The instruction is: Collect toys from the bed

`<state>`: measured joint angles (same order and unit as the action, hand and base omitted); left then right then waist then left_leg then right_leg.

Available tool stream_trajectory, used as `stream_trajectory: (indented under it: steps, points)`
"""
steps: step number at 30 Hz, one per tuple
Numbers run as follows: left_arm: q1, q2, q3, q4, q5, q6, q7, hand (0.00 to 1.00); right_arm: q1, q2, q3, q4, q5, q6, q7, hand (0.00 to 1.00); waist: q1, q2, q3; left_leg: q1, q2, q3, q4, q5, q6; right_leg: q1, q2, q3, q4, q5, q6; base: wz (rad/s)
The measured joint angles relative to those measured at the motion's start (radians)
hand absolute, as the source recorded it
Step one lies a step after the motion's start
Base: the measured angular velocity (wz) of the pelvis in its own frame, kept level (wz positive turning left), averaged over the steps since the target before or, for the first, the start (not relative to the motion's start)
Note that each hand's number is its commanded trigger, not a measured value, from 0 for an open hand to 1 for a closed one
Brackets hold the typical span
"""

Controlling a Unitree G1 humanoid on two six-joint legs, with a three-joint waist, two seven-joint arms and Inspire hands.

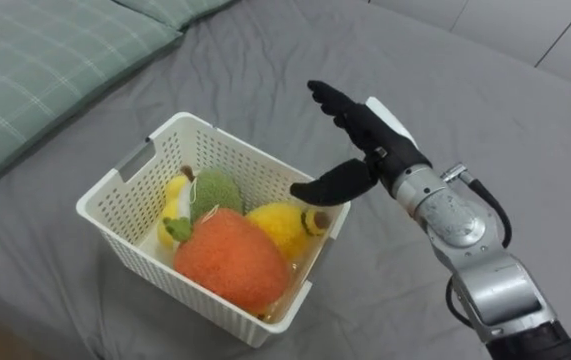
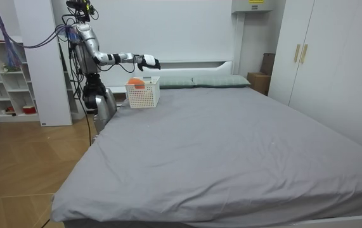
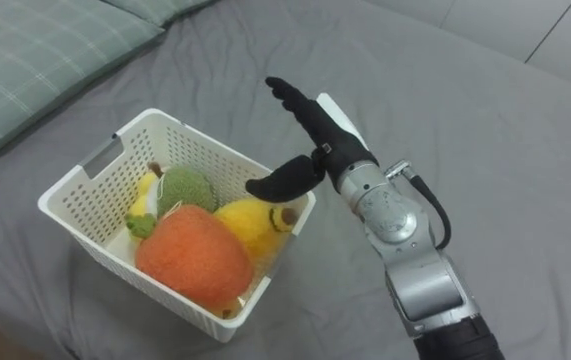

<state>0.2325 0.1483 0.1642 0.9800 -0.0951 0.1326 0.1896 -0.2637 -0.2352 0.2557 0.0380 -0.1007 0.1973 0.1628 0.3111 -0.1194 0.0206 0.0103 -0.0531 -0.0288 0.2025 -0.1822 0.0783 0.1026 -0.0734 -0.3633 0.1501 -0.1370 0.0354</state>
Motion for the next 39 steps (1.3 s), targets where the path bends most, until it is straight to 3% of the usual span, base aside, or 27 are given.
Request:
stream_trajectory:
  steps: [8,13,17,21,23,27,33,36,39]
  points:
    - [0.000,0.002,0.036,-0.007,-0.002,0.012,-0.003,0.00,0.000,-0.012,-0.013,0.002,0.015,-0.001,-0.016,0.00,-0.016,-0.002,-0.0104,-0.001,0.000,0.000,0.001,0.000,0.000,0.000,0.000,0.001,0.000,0.000,0.000,0.00]
    - [0.004,-0.002,0.028,-0.030,-0.031,0.010,0.001,0.00,0.003,-0.012,-0.059,0.000,0.107,-0.013,-0.060,0.00,-0.045,0.015,-0.0140,0.010,0.004,0.022,0.009,0.000,0.000,0.000,0.000,0.018,0.001,0.000,0.000,-0.08]
    - [0.012,-0.005,0.032,-0.030,-0.023,-0.013,0.006,0.00,0.035,-0.014,-0.142,-0.059,0.235,-0.040,-0.090,0.00,-0.102,0.041,-0.0119,0.018,0.007,0.042,-0.005,0.000,0.000,-0.004,0.001,0.045,0.003,0.000,0.000,-0.16]
    - [0.026,-0.013,0.044,-0.022,-0.021,-0.051,0.004,0.00,0.081,-0.020,-0.246,-0.061,0.370,-0.088,-0.126,0.00,-0.156,0.064,-0.0198,0.039,0.009,0.065,-0.020,0.000,0.001,0.007,0.002,0.065,0.001,0.000,0.000,-0.18]
    - [0.029,-0.017,0.047,-0.017,-0.023,-0.060,0.002,0.00,0.095,-0.020,-0.286,-0.061,0.420,-0.097,-0.148,0.00,-0.182,0.072,-0.0177,0.050,0.012,0.081,-0.026,0.000,0.001,0.009,0.004,0.078,0.001,0.000,0.000,-0.20]
    - [0.041,-0.019,0.047,-0.019,-0.023,-0.076,0.003,0.00,0.137,-0.020,-0.375,-0.061,0.568,-0.125,-0.206,0.00,-0.236,0.074,-0.0205,0.056,0.017,0.107,-0.035,-0.001,-0.001,-0.001,0.008,0.102,0.004,0.000,-0.001,-0.19]
    - [0.043,-0.021,0.046,-0.018,-0.034,-0.095,0.010,0.00,0.189,-0.020,-0.464,-0.051,0.669,-0.145,-0.286,0.00,-0.309,0.075,-0.0211,0.053,0.023,0.132,-0.038,-0.003,-0.002,-0.014,0.014,0.128,0.005,0.002,-0.003,-0.11]
    - [0.050,-0.022,0.036,-0.016,-0.034,-0.090,0.026,0.00,0.220,-0.025,-0.488,-0.003,0.735,-0.168,-0.301,0.00,-0.333,0.076,-0.0220,0.055,0.024,0.138,-0.038,-0.004,-0.002,-0.016,0.017,0.142,0.006,0.003,-0.005,-0.10]
    - [0.049,-0.022,0.027,-0.015,-0.035,-0.085,0.029,0.00,0.271,-0.025,-0.489,0.062,0.764,-0.168,-0.325,0.00,-0.342,0.078,-0.0209,0.056,0.025,0.147,-0.036,-0.004,-0.002,-0.018,0.017,0.150,0.006,0.003,-0.005,-0.06]
